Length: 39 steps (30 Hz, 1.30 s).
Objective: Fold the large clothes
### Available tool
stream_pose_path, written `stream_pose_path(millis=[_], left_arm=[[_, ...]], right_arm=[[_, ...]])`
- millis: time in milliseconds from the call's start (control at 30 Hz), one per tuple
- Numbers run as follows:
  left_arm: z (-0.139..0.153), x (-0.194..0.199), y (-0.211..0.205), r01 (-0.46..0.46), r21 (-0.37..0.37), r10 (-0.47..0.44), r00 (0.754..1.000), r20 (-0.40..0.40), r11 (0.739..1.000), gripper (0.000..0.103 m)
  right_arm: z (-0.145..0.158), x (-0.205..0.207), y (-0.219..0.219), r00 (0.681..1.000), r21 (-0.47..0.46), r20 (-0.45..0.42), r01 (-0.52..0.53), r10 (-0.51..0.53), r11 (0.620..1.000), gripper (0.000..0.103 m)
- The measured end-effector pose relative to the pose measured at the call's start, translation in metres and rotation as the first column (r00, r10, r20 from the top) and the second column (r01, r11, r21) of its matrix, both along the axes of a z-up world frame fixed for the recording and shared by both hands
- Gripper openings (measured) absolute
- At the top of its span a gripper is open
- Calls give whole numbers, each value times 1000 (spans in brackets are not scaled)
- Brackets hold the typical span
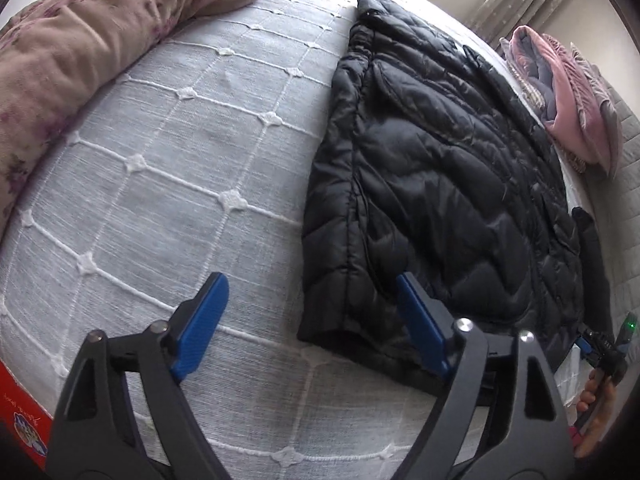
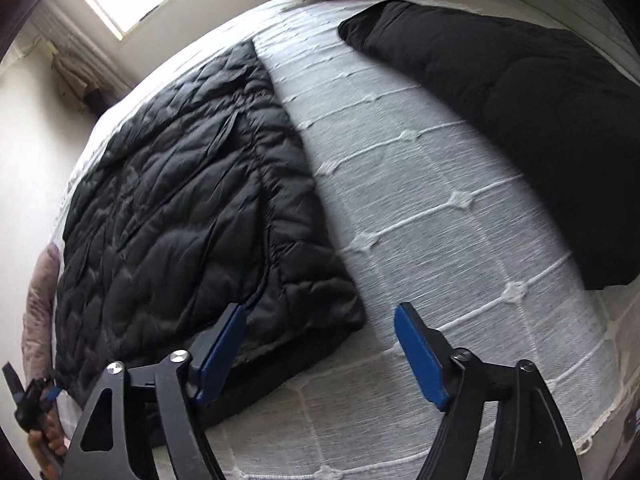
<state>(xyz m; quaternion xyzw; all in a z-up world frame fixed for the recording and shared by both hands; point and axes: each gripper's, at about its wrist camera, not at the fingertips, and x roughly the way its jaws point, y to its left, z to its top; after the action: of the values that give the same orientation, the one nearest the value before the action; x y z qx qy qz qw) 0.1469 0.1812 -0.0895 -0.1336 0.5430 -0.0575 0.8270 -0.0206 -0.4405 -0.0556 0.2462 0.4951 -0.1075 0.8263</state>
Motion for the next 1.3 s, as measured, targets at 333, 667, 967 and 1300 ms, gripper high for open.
stream_pose_path(millis=[333, 667, 967, 1300], left_arm=[[-1, -5, 18, -42, -73, 40, 999, -23, 996, 85], [-6, -8, 8, -52, -87, 49, 998, -36, 995, 85], [-8, -10, -28, 33, -14, -33, 999, 2, 999, 21], [32, -29, -26, 21, -4, -20, 992, 122, 1000, 4]], right_arm=[[-4, -5, -6, 1000, 53, 21, 17, -18, 998, 7], [-6, -5, -18, 999, 95, 18, 45, -47, 994, 34], [-17, 4, -22, 996, 161, 19, 79, -84, 984, 65], [5, 4, 5, 992, 35, 122, -11, 7, 999, 6]])
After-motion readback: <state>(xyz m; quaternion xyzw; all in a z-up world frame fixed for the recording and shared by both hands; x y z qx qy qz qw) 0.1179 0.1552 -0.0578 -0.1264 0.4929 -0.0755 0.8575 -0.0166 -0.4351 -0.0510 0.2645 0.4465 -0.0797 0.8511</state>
